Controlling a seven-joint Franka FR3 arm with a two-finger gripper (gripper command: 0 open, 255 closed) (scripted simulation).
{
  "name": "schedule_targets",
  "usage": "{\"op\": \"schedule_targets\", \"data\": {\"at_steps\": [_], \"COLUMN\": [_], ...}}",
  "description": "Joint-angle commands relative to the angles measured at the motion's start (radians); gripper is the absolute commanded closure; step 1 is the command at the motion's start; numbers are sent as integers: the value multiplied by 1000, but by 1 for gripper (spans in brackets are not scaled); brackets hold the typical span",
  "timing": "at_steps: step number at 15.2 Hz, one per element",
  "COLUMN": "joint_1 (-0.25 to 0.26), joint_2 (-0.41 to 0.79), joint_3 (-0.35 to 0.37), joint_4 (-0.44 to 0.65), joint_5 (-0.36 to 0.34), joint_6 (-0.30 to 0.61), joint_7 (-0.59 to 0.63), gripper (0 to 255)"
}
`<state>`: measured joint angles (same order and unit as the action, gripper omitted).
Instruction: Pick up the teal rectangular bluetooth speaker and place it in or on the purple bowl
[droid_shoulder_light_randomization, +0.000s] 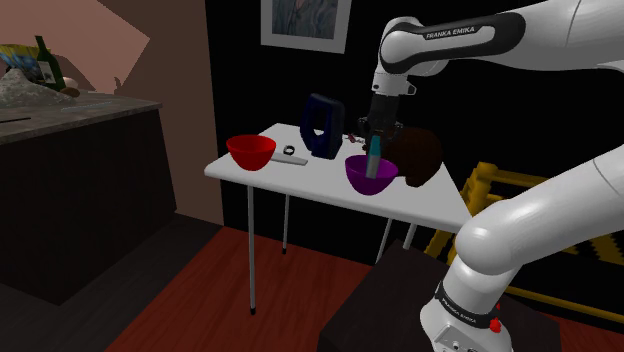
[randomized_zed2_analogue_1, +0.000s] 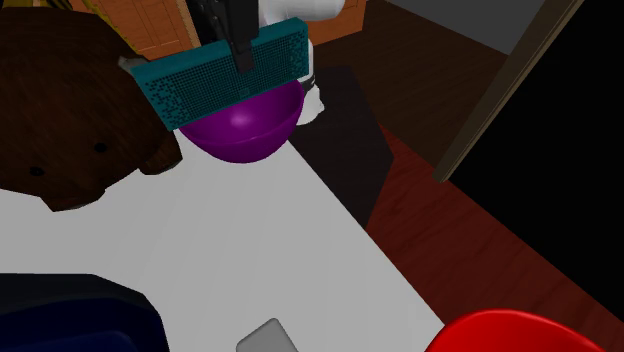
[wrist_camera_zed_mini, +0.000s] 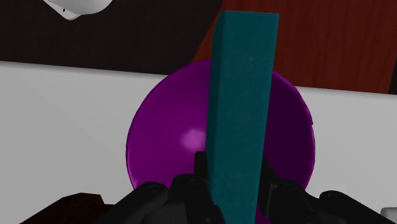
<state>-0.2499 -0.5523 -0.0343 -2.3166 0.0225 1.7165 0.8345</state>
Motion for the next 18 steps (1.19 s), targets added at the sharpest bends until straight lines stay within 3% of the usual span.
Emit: {"op": "schedule_targets", "data": {"at_steps": [1, 6, 10, 18], "joint_1": [0, 0, 0, 0], "joint_2": [1, 1, 21, 21], "joint_3": [0, 0, -3, -3], "joint_4": [-1, -1, 142, 142], "joint_5": [0, 0, -1, -1], "joint_6": [0, 1, -122, -122], "joint_7": [0, 0, 0, 0], "gripper": [0, 0, 0, 0]}}
